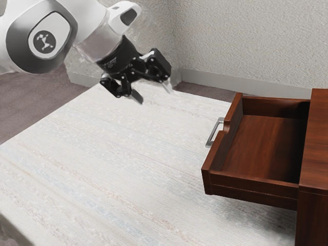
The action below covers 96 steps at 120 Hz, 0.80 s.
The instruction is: Pull the drawer handle with one arm to open the drawer
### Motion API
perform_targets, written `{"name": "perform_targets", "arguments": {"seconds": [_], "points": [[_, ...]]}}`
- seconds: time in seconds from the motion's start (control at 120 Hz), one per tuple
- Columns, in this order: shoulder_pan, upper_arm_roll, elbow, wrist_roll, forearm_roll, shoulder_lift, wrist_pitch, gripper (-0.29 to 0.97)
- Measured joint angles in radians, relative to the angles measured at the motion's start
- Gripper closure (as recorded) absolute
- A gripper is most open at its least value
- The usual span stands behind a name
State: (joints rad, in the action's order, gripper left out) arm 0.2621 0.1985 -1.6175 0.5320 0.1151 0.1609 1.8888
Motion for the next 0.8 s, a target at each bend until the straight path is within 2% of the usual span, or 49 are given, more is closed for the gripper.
{"name": "perform_targets", "arguments": {"seconds": [0.067, 0.158, 0.242, 0.3, 0.717, 0.8], "points": [[-0.03, 0.052, 0.014, 0.04, -0.045, 0.017, -0.134, 0.1], [-0.047, 0.035, 0.015, 0.05, -0.116, 0.037, -0.272, 0.06], [-0.059, 0.017, 0.0, 0.017, -0.176, 0.04, -0.347, 0.04], [-0.064, 0.009, -0.028, -0.015, -0.199, 0.04, -0.374, 0.03], [-0.061, 0.015, -0.126, -0.149, -0.203, 0.078, -0.445, 0.0], [-0.057, 0.006, -0.122, -0.166, -0.234, 0.077, -0.438, 0.0]]}}
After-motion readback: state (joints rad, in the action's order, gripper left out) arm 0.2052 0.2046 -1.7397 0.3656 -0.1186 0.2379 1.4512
